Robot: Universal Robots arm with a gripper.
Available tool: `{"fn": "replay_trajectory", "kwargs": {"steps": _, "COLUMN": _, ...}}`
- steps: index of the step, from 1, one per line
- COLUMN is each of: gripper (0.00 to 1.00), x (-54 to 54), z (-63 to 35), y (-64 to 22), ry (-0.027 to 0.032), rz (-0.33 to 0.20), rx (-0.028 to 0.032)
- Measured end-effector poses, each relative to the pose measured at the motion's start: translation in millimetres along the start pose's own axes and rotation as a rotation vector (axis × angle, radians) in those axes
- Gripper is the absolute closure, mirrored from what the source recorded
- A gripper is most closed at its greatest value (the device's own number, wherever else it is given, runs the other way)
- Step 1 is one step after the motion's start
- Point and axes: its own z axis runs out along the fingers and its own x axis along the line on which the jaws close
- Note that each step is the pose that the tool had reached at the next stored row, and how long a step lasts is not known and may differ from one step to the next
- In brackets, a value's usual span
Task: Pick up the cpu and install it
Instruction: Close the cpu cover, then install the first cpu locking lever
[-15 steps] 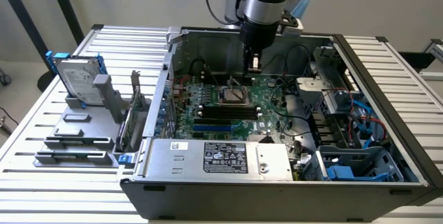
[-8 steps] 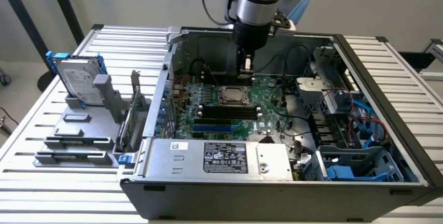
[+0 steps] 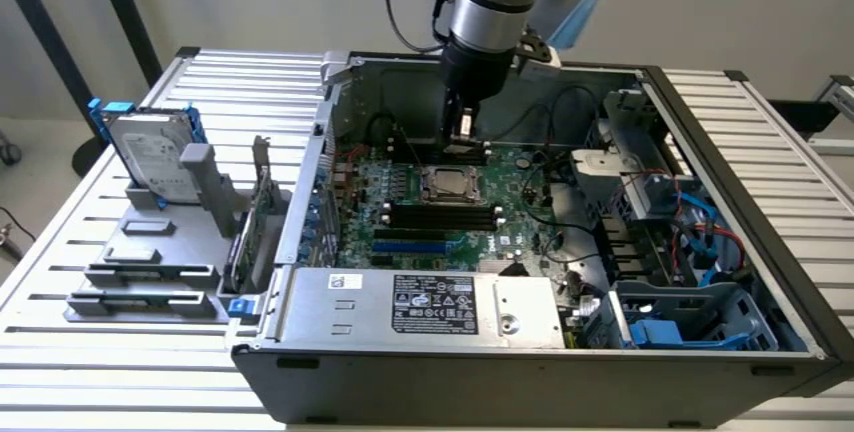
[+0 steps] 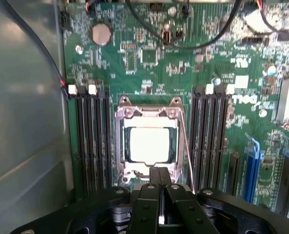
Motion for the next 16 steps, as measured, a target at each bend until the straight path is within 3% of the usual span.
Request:
{"fn": "replay_trajectory", "kwargs": {"steps": 3, "gripper": 0.89, "x": -0.1, "z": 1.4, "y": -7.5, "ry": -0.0002, "rz": 0.001, "rx": 0.0324}}
{"fn": "replay_trajectory", "kwargs": {"steps": 4, "gripper": 0.89, "x": -0.1, "z": 2.1, "y": -10.8, "ry": -0.0002, "rz": 0.001, "rx": 0.0396}}
{"fn": "replay_trajectory", "kwargs": {"steps": 6, "gripper": 0.89, "x": -0.3, "z": 3.3, "y": -19.1, "ry": -0.0003, "rz": 0.002, "rx": 0.0472}}
{"fn": "replay_trajectory", "kwargs": {"steps": 8, "gripper": 0.89, "x": -0.3, "z": 3.9, "y": -22.3, "ry": -0.0005, "rz": 0.002, "rx": 0.0477}}
{"fn": "replay_trajectory", "kwargs": {"steps": 16, "gripper": 0.89, "x": -0.3, "z": 3.9, "y": -22.3, "ry": -0.0005, "rz": 0.002, "rx": 0.0477}}
